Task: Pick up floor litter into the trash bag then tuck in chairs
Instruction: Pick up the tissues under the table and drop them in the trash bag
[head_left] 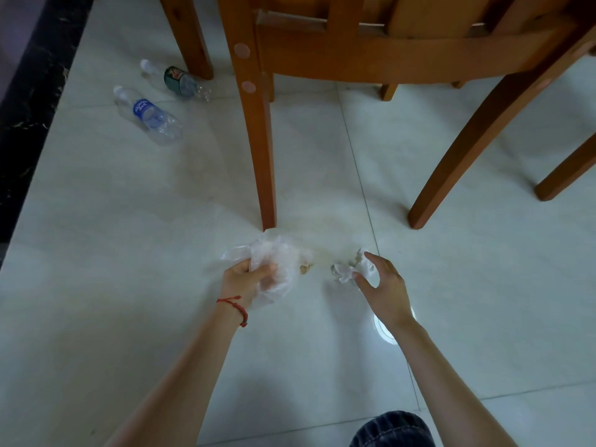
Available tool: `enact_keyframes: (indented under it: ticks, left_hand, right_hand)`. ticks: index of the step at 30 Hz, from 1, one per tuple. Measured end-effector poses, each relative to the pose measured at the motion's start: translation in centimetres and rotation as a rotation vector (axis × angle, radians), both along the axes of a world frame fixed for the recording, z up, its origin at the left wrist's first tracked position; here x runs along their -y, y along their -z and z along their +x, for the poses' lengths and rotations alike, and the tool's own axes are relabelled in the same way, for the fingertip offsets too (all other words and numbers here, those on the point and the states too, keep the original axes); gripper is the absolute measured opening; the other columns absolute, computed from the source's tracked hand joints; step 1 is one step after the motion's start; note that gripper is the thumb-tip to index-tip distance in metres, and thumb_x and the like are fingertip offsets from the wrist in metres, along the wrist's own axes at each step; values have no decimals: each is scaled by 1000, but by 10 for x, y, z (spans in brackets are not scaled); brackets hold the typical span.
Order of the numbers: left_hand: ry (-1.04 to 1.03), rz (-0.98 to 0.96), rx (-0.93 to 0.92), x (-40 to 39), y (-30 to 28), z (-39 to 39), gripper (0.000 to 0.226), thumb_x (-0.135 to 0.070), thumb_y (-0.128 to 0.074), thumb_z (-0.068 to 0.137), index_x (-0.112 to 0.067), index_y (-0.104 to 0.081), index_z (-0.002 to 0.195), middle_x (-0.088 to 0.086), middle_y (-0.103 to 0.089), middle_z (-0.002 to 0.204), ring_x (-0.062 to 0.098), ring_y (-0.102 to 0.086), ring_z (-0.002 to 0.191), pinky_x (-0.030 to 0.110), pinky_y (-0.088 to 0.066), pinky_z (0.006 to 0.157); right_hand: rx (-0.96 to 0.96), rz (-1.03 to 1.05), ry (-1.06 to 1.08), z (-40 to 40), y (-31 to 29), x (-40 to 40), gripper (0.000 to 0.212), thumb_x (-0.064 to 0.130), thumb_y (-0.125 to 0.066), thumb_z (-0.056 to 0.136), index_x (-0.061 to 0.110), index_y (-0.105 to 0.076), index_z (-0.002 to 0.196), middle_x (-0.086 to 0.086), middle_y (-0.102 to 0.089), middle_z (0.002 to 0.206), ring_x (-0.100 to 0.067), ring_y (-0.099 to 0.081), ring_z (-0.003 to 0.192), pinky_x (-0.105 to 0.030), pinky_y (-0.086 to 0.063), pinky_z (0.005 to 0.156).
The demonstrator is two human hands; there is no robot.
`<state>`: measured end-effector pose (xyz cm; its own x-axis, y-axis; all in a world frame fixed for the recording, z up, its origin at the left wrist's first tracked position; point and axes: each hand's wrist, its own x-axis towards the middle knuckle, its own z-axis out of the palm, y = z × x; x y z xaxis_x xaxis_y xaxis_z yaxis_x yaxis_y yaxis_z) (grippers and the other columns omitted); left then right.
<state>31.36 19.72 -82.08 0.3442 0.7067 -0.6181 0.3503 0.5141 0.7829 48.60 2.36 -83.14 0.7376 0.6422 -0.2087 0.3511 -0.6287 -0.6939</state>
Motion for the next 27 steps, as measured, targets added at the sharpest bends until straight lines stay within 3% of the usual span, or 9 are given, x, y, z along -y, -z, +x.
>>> enact_keyframes:
  ticks: [6,9,18,20,21,22,24,26,27]
  left_hand:
    - [-43,-57,28,-2,3,-9,6,-8,-69,78,-14,-68,80,7,-68,83,25,-64,79,45,-52,83]
    - [-65,-63,20,-1,5,-13,7,-6,-68,78,-13,-69,80,7,-67,83,25,-63,79,45,-52,84]
    - [-70,-56,-7,2,9,-15,10,-8,-68,78,-12,-70,87,5,-68,83,24,-64,80,41,-52,81]
    - [-70,-61,-1,4,8,-12,9,-8,-68,78,-15,-69,83,5,-68,82,23,-64,80,40,-53,77]
    - [-69,-64,1,4,7,-11,9,-8,-68,78,-16,-69,81,5,-68,83,24,-64,81,40,-54,75]
    - [-68,-67,0,4,6,-10,10,-8,-68,78,-17,-69,81,5,-68,83,24,-64,82,40,-54,74]
    - [-68,-70,-9,4,2,-8,10,-9,-68,79,-18,-68,80,5,-69,85,26,-65,86,42,-54,79]
    - [-78,-79,-8,5,-7,-7,9,-8,-68,79,-17,-68,81,6,-68,86,27,-64,88,43,-52,83]
    - [-80,-86,-5,6,-13,-7,9,-8,-67,79,-16,-68,82,6,-68,87,27,-64,87,43,-52,83]
  right_hand:
    - [6,-156,-8,8,31,-16,67,39,-66,80,15,-39,137,-5,-37,146,-24,-32,134,-39,-34,105]
    - [16,-219,-10,8,39,-24,71,46,-65,78,14,-40,136,-5,-36,146,-24,-29,135,-39,-32,106]
    - [86,-165,-17,1,46,-24,27,3,-54,84,4,-61,110,-13,-58,114,-32,-47,108,-34,-44,81]
    - [4,-67,93,-1,42,-23,13,4,-54,83,6,-67,85,-9,-60,81,-32,-51,81,-22,-38,66]
    - [-77,-22,177,-2,38,-24,17,6,-56,82,10,-55,66,-4,-54,67,-28,-46,71,-18,-33,60]
    - [-184,25,277,-1,33,-24,14,9,-59,81,-2,-57,72,-1,-51,63,-24,-44,68,-16,-31,58]
    - [-418,107,457,1,21,-24,10,11,-65,77,18,-70,82,8,-56,61,-18,-48,66,-17,-36,58]
    - [-611,195,547,1,6,-20,3,12,-69,72,13,-67,73,10,-57,55,-17,-50,59,-19,-37,48]
    - [-682,233,580,1,-2,-18,12,13,-72,70,7,-70,80,6,-64,63,-18,-57,63,-22,-45,52]
